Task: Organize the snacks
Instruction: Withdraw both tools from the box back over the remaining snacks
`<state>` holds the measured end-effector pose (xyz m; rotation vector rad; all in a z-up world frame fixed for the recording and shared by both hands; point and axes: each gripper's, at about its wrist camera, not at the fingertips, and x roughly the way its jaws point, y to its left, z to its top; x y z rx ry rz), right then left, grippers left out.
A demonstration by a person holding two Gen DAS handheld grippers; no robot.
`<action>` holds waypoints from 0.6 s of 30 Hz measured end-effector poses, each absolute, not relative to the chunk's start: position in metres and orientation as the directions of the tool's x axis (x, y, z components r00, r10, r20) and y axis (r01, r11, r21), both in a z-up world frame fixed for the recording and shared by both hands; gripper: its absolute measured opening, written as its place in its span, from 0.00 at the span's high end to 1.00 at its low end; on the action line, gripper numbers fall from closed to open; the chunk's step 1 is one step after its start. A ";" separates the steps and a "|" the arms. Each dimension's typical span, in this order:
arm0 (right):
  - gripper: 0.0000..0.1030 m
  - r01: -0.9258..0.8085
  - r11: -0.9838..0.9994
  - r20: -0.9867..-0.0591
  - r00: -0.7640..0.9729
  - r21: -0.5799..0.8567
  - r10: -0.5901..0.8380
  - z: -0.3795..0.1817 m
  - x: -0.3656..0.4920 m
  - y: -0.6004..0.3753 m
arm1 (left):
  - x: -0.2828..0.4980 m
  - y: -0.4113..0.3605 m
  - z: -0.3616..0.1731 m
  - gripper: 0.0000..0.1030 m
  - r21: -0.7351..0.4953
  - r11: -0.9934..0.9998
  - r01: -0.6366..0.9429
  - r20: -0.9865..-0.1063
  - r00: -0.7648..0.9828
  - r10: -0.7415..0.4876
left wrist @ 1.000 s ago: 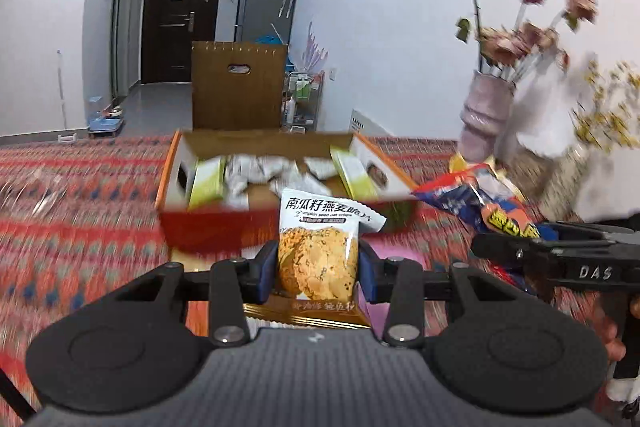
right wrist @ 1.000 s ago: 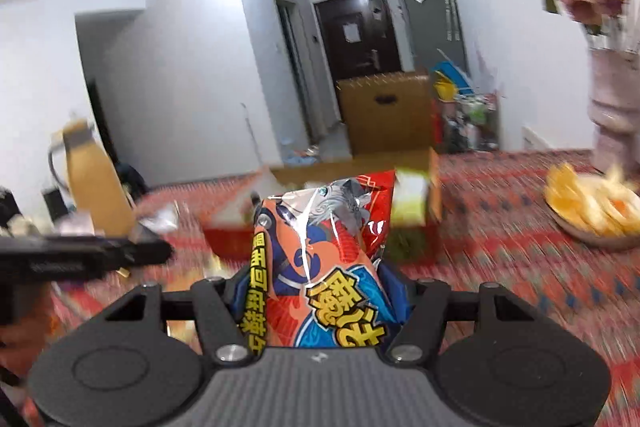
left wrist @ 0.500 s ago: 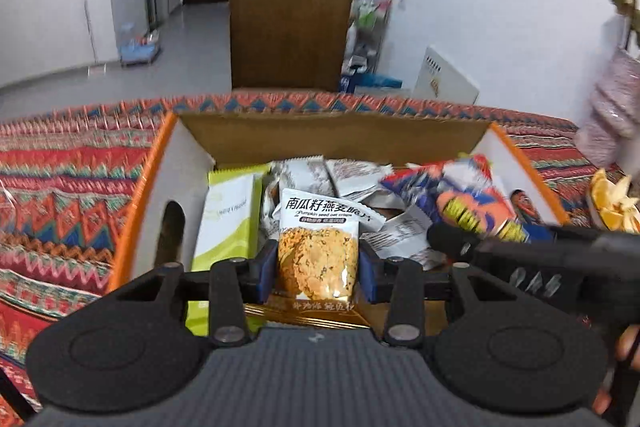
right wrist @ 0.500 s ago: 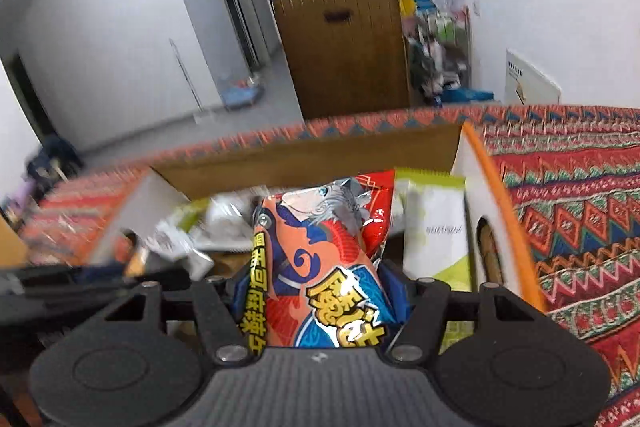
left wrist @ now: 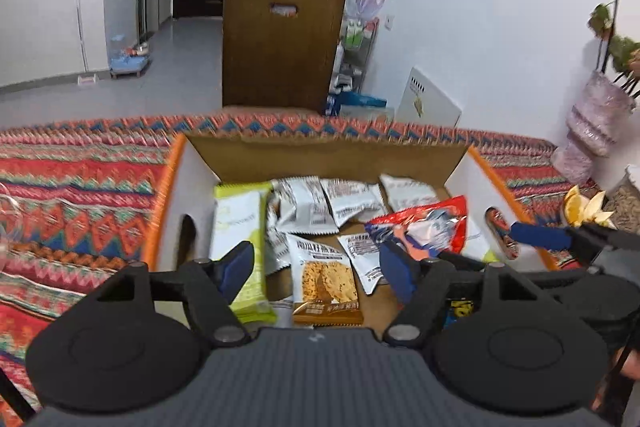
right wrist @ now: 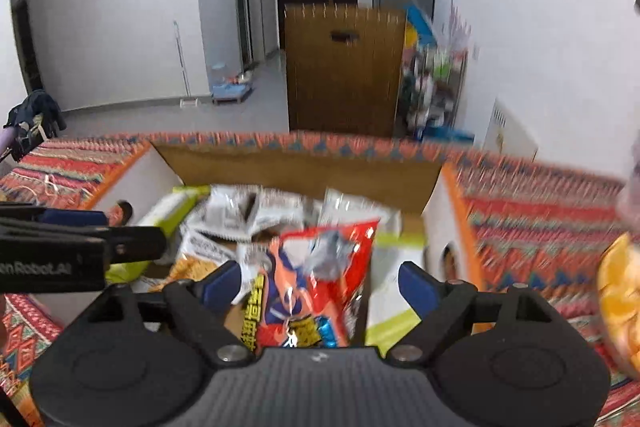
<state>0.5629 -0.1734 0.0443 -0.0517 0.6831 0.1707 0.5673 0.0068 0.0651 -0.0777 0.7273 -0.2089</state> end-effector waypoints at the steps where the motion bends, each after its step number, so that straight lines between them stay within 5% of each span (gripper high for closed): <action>1: 0.16 -0.177 0.984 -0.617 0.774 0.004 0.142 0.053 0.555 -0.175 | 0.560 0.009 0.073 0.27 -0.134 0.977 0.169 -0.644 0.734 -0.215; 8: 0.06 -0.211 0.977 -0.533 0.830 -0.027 0.165 0.112 0.494 -0.196 | 0.482 0.020 0.116 0.21 0.011 0.979 0.205 -0.587 0.793 -0.160; 18: 0.00 -0.333 0.940 -0.428 0.862 -0.075 0.271 0.138 0.360 -0.222 | 0.320 0.032 0.147 0.07 0.028 0.963 0.267 -0.451 0.864 -0.226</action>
